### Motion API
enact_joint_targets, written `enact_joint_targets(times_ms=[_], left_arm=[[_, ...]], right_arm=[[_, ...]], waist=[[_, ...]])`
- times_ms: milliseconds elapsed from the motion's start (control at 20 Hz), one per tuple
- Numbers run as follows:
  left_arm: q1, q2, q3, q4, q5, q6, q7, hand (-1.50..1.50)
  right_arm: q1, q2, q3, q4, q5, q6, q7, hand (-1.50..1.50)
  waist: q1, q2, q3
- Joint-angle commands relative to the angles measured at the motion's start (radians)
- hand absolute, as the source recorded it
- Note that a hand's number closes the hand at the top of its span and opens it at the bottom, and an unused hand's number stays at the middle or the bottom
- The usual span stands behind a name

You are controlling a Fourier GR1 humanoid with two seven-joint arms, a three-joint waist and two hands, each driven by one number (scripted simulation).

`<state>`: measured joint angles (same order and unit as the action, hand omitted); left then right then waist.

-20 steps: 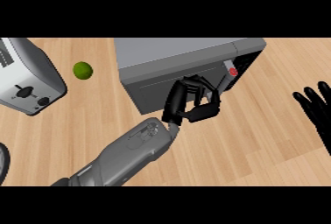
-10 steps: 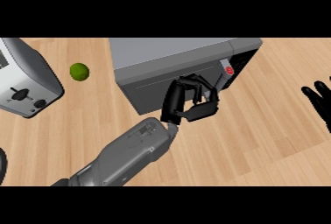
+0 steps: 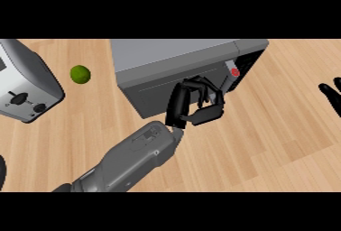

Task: Pick up the milk, place it into the microwave and close the microwave

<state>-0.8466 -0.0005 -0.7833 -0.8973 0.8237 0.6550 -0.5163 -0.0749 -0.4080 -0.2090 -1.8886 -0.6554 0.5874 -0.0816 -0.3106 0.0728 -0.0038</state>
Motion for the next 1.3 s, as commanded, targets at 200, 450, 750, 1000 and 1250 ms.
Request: enact_joint_targets(times_ms=[200, 450, 750, 1000, 1250], left_arm=[[-0.077, 0.001, 0.053, 0.104, 0.046, -0.026, -0.036, 1.5], [-0.101, 0.001, 0.049, 0.106, 0.074, -0.017, -0.047, 1.5], [-0.09, 0.001, 0.04, 0.121, 0.098, -0.026, -0.088, 1.5], [-0.089, 0.001, 0.034, 0.129, 0.123, -0.034, -0.108, 1.5], [-0.098, 0.001, 0.028, 0.13, 0.142, -0.024, -0.127, 1.5]], right_arm=[[-0.02, -0.029, -0.013, -0.004, -0.051, -0.011, 0.036, -1.5], [-0.031, -0.046, -0.024, -0.009, -0.079, -0.017, 0.052, -1.5], [-0.03, -0.064, -0.042, 0.001, -0.106, -0.03, 0.073, -1.5], [-0.039, -0.079, -0.047, 0.003, -0.129, -0.026, 0.083, -1.5], [-0.06, -0.1, -0.037, -0.011, -0.169, -0.008, 0.1, -1.5]], waist=[[-0.006, 0.016, -0.001], [-0.016, 0.011, 0.001], [-0.016, 0.016, 0.002], [-0.011, 0.019, 0.002], [-0.015, 0.019, 0.001]])
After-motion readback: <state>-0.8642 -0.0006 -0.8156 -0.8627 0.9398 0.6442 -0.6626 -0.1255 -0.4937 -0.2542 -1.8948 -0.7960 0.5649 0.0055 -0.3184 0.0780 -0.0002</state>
